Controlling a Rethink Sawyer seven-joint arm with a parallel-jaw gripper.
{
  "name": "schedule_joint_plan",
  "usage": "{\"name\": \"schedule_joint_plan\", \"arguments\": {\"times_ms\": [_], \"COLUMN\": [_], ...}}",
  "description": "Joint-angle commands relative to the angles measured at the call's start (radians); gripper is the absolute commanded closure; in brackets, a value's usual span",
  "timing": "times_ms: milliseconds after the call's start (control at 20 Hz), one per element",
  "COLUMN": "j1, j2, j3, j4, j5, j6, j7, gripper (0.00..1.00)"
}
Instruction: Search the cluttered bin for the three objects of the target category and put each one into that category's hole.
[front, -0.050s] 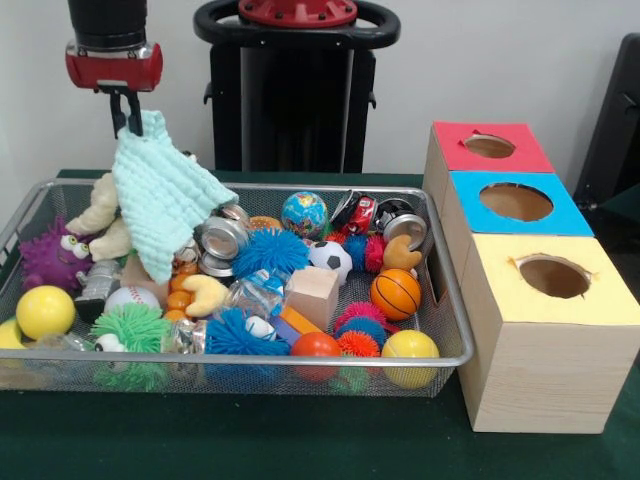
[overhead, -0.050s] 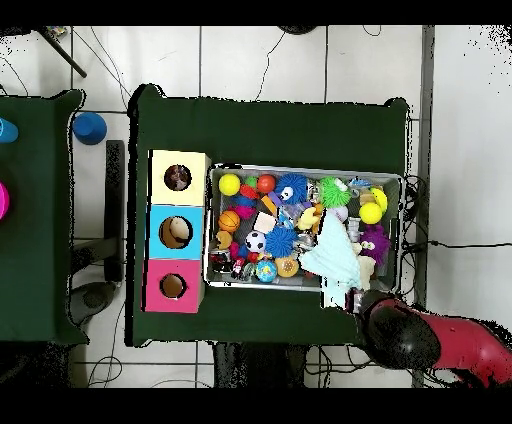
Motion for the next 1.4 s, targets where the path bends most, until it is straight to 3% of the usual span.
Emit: {"name": "schedule_joint_plan", "arguments": {"times_ms": [50, 300, 1400], "j1": [-0.054, -0.086, -0.125], "j2": [-0.041, -0.071, 0.006], "j3": [0.12, 0.16, 0.251], "j4": [0.031, 0.036, 0.034], "j5": [-0.001, 0.007, -0.063], "j6": [0.163, 0.196, 0.252], "j7": [-0.315, -0.335, -0.34], "gripper": [1.0, 1.0, 1.0]}}
